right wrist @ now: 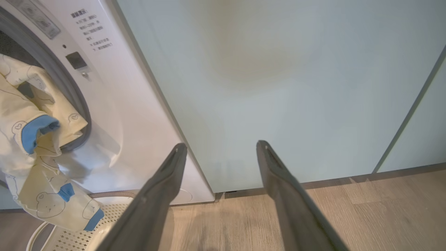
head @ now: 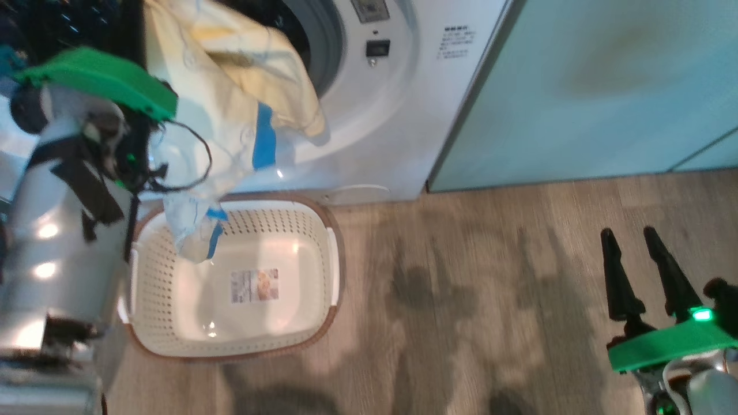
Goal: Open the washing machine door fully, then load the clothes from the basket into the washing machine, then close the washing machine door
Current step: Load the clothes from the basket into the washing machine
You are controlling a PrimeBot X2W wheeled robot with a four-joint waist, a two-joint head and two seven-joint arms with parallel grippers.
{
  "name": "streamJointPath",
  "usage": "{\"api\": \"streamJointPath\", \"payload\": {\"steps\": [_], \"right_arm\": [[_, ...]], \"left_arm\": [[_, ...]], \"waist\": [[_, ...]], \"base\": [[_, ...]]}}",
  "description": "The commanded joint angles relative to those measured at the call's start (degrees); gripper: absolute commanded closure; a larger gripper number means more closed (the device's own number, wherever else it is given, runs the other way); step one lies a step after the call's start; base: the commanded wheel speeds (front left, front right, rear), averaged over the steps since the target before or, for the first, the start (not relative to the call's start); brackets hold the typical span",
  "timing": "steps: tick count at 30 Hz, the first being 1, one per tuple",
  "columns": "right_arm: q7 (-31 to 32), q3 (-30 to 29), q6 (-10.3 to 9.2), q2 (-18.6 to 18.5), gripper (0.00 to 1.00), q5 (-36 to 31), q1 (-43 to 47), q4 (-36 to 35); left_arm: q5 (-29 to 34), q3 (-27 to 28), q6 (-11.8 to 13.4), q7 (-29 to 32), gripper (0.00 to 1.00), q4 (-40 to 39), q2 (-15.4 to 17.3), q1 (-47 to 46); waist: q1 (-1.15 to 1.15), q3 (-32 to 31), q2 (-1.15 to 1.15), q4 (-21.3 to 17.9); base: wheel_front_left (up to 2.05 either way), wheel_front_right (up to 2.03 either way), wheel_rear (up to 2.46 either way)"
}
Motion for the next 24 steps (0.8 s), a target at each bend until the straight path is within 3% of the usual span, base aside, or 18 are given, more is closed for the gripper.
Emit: {"api": "streamJointPath", "payload": {"steps": [1, 13, 24], "right_arm": [[-0.38, 1.30, 0.25, -0.33, 0.00, 0.48, -2.58, -1.91], [-0.38, 2.65, 0.25, 0.70, 0.00, 0.85, -7.35, -2.71], [-0.38, 3.70, 0.25, 1.69, 0.00, 1.43, -10.89, -3.18]], "left_arm": [[0.55, 1.59, -0.28, -0.75, 1.00, 1.16, 3.42, -4.96], [1.60, -1.42, -1.23, 0.06, 1.00, 17.27, 6.99, -23.20], [3.47, -4.56, -1.46, 0.14, 1.00, 26.30, 9.66, -38.32]], "waist": [[-0.01, 3.90, 0.00, -2.33], [-0.01, 13.64, 0.00, -6.54], [-0.01, 21.11, 0.00, -8.54]], "base": [[0.00, 0.00, 0.00], [0.00, 0.00, 0.00], [0.00, 0.00, 0.00]]}}
